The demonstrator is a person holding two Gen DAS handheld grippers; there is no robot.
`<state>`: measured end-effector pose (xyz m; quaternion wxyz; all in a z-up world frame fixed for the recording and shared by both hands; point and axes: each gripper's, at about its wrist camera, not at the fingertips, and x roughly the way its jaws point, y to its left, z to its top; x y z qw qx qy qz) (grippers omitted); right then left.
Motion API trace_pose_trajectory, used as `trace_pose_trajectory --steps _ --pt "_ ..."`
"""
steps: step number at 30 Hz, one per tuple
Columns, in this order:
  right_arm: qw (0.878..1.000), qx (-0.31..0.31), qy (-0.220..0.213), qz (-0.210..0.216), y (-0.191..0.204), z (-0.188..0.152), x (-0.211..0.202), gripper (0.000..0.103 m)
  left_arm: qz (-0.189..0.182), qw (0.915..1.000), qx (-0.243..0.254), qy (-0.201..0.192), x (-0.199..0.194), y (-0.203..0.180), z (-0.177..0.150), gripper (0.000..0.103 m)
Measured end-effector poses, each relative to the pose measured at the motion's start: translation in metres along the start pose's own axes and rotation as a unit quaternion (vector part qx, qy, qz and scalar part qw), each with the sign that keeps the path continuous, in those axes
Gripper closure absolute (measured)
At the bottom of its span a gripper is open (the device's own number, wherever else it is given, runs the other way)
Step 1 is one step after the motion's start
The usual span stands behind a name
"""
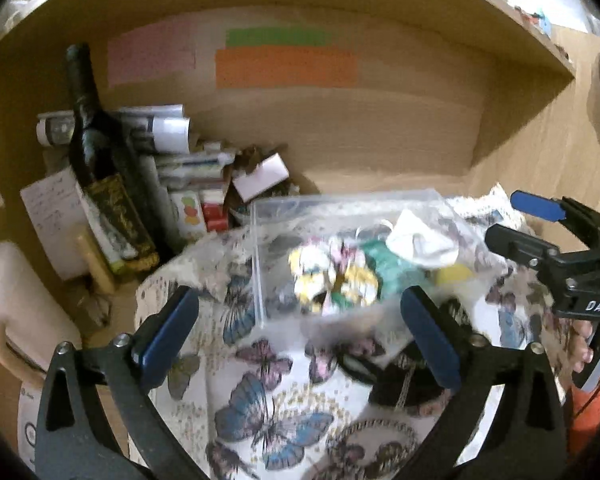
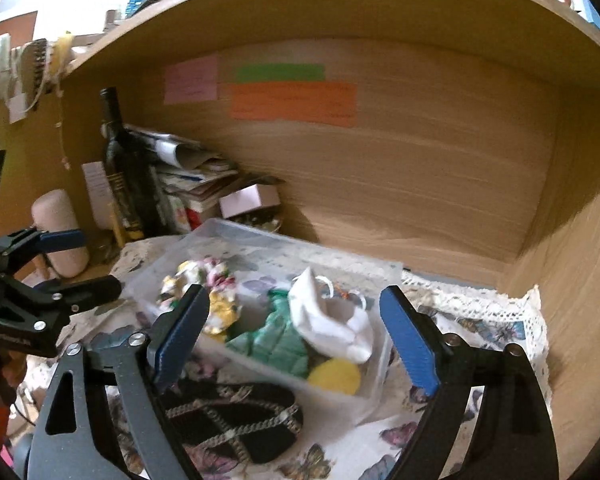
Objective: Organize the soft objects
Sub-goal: 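Grasp the black-and-white hair tie with the left gripper while the right grasps the black cap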
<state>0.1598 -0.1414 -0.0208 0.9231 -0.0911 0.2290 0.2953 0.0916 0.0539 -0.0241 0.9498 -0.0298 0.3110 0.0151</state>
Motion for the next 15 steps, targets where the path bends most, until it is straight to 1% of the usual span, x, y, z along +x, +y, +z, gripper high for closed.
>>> trace_pose_trajectory --steps 2,5,6,7,9,13,15 --pt "1.000 -0.002 0.000 0.007 0.005 -0.006 -0.005 0.013 -0.005 0.9999 0.000 0.013 0.000 0.001 -0.012 0.001" --pt "1.000 -0.002 0.008 0.012 0.011 -0.019 -0.007 0.013 -0.025 0.9992 -0.004 0.029 0.004 0.000 -0.027 0.001" --pt "1.000 -0.002 0.012 0.012 0.013 -0.024 -0.007 0.013 -0.030 0.9990 -0.005 0.033 0.005 0.000 -0.032 0.003" --pt "1.000 0.000 0.015 0.012 0.015 -0.030 -0.007 0.012 -0.033 0.9988 -0.004 0.036 0.005 -0.001 -0.037 0.006" --pt "1.000 0.007 0.024 0.017 0.017 -0.040 -0.004 0.010 -0.040 0.9980 0.002 0.048 0.007 -0.003 -0.046 0.022" --pt "0.997 0.028 0.061 0.037 0.021 -0.063 0.007 0.009 -0.055 0.9957 0.010 0.073 0.014 -0.005 -0.065 0.032" --pt "0.995 0.031 0.083 0.044 0.024 -0.072 0.016 0.009 -0.058 0.9944 0.019 0.087 0.018 -0.007 -0.074 0.044"
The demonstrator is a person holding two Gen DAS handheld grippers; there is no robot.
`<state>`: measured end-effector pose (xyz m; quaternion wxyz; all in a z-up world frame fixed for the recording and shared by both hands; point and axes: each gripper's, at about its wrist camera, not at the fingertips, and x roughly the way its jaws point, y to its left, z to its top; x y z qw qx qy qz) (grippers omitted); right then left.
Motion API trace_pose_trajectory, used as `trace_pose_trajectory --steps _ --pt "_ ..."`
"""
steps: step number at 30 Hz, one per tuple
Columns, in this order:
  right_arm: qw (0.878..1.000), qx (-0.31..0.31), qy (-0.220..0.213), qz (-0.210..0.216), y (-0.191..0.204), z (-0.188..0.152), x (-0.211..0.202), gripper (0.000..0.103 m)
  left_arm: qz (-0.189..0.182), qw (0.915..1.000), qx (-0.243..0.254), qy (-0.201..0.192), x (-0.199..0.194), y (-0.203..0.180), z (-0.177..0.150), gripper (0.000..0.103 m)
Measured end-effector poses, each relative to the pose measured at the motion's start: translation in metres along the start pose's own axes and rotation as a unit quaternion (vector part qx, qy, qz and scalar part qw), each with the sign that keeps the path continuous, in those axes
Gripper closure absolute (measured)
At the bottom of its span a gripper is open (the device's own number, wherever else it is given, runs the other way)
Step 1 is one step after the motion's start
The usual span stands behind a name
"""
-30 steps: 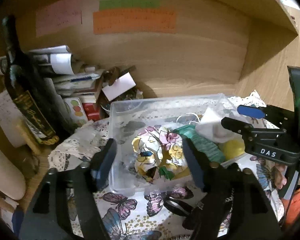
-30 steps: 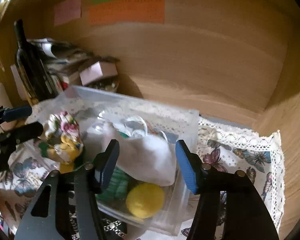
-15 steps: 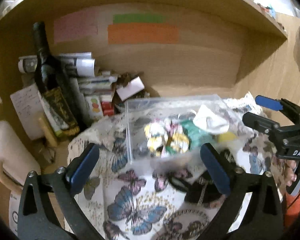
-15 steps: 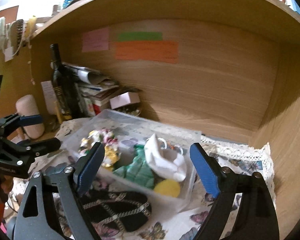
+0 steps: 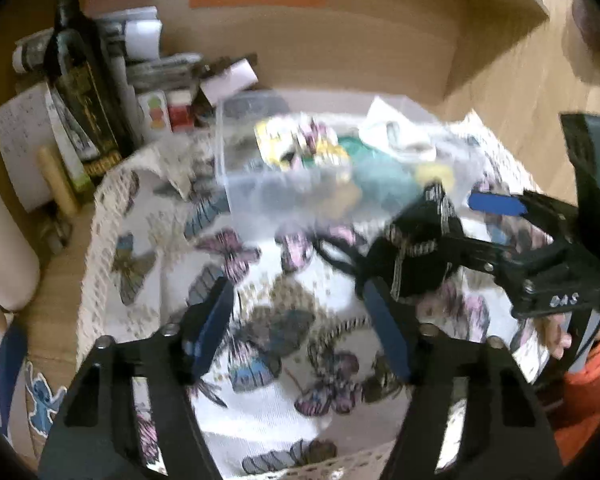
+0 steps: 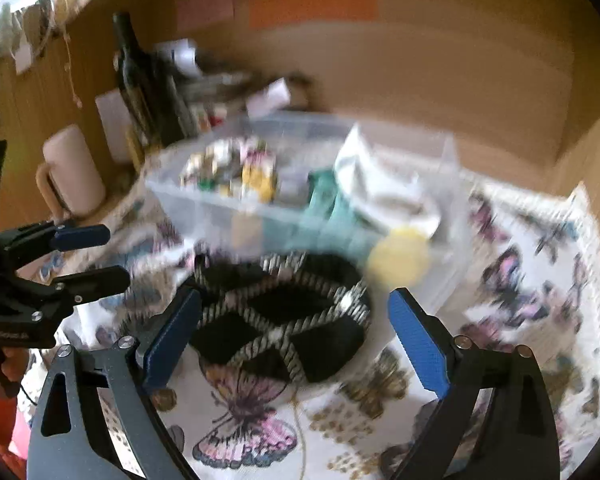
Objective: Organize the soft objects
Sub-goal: 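Grasp the black-and-white hair tie with the left gripper while the right grasps the black cap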
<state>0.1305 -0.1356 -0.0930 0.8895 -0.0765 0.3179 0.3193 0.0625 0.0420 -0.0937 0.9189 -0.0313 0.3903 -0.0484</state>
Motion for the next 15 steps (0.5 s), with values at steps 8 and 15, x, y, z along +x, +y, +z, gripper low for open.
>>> trace_pose_trajectory --steps 8,15 --pt "0.997 -0.018 0.078 0.000 0.011 -0.020 0.033 0.024 -0.025 0.9985 0.012 0.047 0.020 -0.004 -0.026 0.068" --pt "0.996 -0.021 0.082 0.005 0.006 -0.023 0.034 0.081 -0.040 0.9983 0.011 0.041 0.017 -0.005 -0.029 0.095"
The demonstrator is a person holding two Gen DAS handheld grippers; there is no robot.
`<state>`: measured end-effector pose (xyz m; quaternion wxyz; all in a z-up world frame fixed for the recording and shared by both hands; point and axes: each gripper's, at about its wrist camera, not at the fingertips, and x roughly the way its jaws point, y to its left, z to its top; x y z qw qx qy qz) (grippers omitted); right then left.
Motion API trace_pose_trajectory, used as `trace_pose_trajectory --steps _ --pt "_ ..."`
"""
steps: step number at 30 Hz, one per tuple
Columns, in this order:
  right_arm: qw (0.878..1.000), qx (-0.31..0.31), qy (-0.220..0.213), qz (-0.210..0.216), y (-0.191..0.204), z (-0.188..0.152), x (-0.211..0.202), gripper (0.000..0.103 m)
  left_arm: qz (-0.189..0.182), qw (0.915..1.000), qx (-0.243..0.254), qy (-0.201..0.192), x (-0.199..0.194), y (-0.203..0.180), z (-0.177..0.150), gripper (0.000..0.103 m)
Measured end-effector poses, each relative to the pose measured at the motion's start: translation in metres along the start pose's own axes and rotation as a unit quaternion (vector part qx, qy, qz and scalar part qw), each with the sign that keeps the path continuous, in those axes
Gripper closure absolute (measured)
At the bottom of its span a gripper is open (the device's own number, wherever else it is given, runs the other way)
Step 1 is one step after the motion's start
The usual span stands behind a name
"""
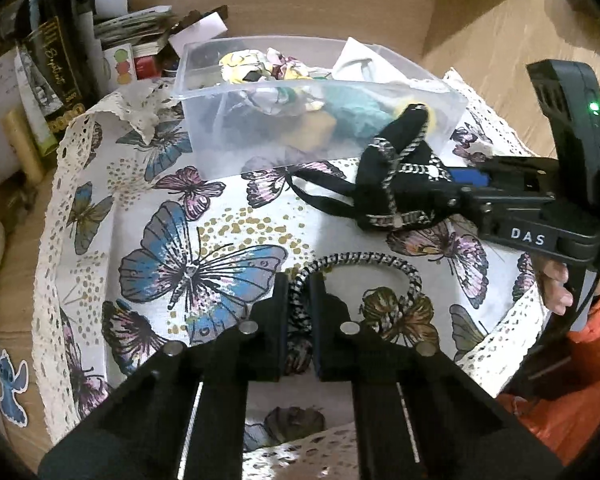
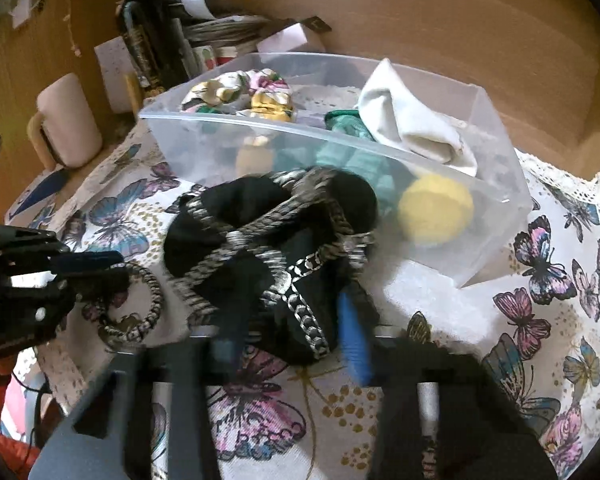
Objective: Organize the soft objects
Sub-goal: 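Grasp the black-and-white hair tie with the left gripper while the right grasps the black cap, then lower the hair tie and black cap into the clear box and release both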
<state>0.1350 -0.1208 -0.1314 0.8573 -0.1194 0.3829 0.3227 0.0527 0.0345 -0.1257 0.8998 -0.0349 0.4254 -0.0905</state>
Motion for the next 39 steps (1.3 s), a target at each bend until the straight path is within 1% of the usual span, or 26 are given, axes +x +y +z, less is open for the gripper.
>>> trace_pose_trajectory --steps 3,7,13,19,22,25,28,32,36,39 --pt "1.000 -0.001 -0.010 0.007 0.000 -0.003 -0.007 0.084 0.012 0.9998 -0.016 -0.008 -0.004 0.005 0.001 0.096" --pt "0.999 0.001 -0.036 -0.006 0.000 -0.007 -0.024 0.084 0.016 0.9989 -0.034 -0.028 -0.017 0.013 0.005 0.096" --pt "0.996 0.011 -0.087 -0.018 -0.007 -0.004 -0.060 0.084 0.030 0.9954 -0.041 -0.081 -0.047 0.015 0.023 0.096" --pt "0.988 0.020 -0.151 -0.036 -0.018 0.011 -0.097 0.084 0.043 0.9874 -0.046 -0.145 -0.079 0.016 0.048 0.096" --pt "0.983 0.022 -0.180 -0.042 -0.022 0.023 -0.110 0.084 0.039 0.9842 -0.053 -0.164 -0.085 0.018 0.062 0.096" --pt "0.977 0.026 -0.205 -0.045 -0.026 0.034 -0.119 0.084 0.049 0.9808 -0.054 -0.181 -0.087 0.018 0.077 0.096" --pt "0.973 0.030 -0.223 -0.044 -0.029 0.046 -0.122 0.084 0.061 0.9786 -0.054 -0.189 -0.083 0.018 0.091 0.096" --pt "0.972 0.033 -0.230 -0.038 -0.032 0.061 -0.117 0.084 0.081 0.9769 -0.056 -0.190 -0.069 0.023 0.106 0.096" --pt "0.975 0.026 -0.217 -0.032 -0.029 0.072 -0.099 0.084 0.087 0.9799 -0.056 -0.170 -0.046 0.029 0.118 0.096" --pt "0.980 0.021 -0.198 -0.029 -0.027 0.076 -0.082 0.084 0.075 0.9846 -0.060 -0.146 -0.025 0.033 0.122 0.096"
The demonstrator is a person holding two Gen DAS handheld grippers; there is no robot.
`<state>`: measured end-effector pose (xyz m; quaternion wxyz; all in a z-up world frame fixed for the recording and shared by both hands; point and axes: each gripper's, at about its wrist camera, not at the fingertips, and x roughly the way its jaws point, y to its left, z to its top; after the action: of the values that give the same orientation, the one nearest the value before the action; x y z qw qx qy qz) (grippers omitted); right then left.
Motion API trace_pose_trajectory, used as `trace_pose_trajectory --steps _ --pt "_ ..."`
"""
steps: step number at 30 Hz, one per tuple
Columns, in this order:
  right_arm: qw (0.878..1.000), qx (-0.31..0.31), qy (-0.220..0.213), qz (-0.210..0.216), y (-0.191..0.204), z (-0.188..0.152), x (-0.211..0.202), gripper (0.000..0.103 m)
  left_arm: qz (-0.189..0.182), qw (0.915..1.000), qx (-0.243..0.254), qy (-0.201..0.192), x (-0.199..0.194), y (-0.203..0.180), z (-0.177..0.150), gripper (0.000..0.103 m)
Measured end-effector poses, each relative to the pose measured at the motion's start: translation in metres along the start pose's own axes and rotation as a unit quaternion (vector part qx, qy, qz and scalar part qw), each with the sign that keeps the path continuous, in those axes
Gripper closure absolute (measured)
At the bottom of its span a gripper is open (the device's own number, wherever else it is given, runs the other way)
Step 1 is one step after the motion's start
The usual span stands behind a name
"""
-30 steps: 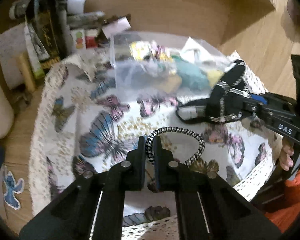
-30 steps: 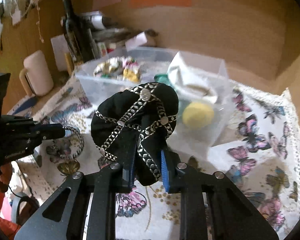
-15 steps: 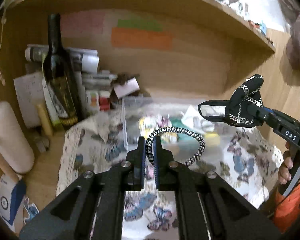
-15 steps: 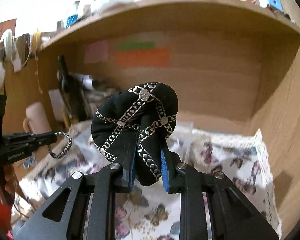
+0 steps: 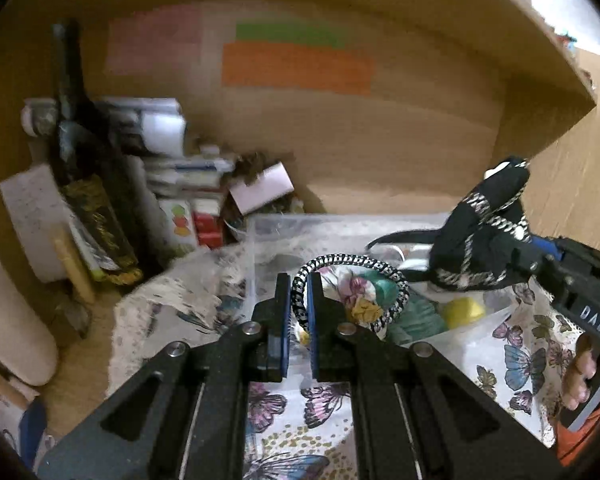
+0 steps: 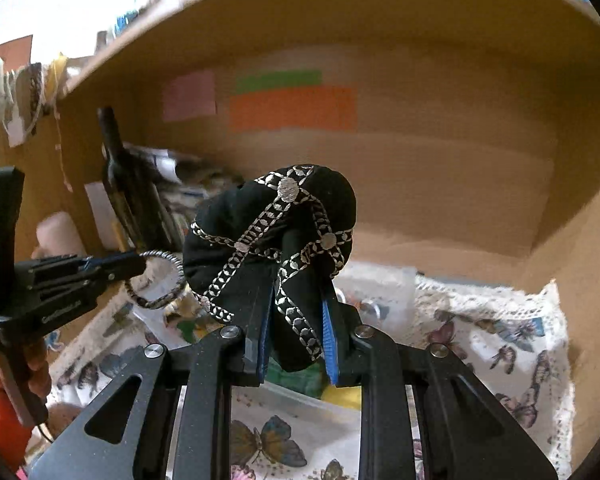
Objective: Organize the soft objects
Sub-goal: 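Lower the hair tie and black cap into the clear box and release both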
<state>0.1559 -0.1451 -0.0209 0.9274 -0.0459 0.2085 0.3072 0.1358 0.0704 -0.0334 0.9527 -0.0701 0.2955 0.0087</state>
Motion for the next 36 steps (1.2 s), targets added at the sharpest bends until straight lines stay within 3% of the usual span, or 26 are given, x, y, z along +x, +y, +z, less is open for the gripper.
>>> trace_pose_trajectory --steps 10,13,15,18,20,28,30,36 --pt "0.995 -0.019 0.097 -0.012 0.006 -0.031 0.061 0.083 0.008 0.9989 0.018 0.043 0.041 -0.006 -0.013 0.096" --pt "0.993 -0.023 0.118 -0.014 0.005 -0.036 0.073 0.078 -0.001 0.9987 0.016 0.048 0.042 -0.005 -0.014 0.095" --pt "0.992 -0.028 0.125 -0.012 0.004 -0.038 0.075 0.078 -0.006 0.9986 0.016 0.051 0.041 -0.005 -0.014 0.086" --pt "0.991 -0.036 0.126 -0.020 0.004 -0.039 0.077 0.068 -0.012 0.9986 0.015 0.048 0.036 -0.005 -0.014 0.070" --pt "0.991 -0.038 0.126 -0.025 0.003 -0.038 0.076 0.056 -0.014 0.9989 0.019 0.040 0.029 -0.006 -0.015 0.066" --pt "0.995 -0.022 0.098 -0.026 -0.001 -0.031 0.047 0.041 -0.024 0.9993 0.028 -0.001 -0.008 -0.013 -0.011 0.053" --pt "0.997 -0.018 0.078 -0.017 -0.001 -0.028 0.034 0.035 -0.025 0.9991 0.030 -0.018 -0.021 -0.015 -0.010 0.043" --pt "0.999 -0.008 0.030 -0.012 0.002 -0.020 -0.001 0.029 -0.026 0.9970 0.035 -0.064 -0.056 -0.021 -0.008 0.026"
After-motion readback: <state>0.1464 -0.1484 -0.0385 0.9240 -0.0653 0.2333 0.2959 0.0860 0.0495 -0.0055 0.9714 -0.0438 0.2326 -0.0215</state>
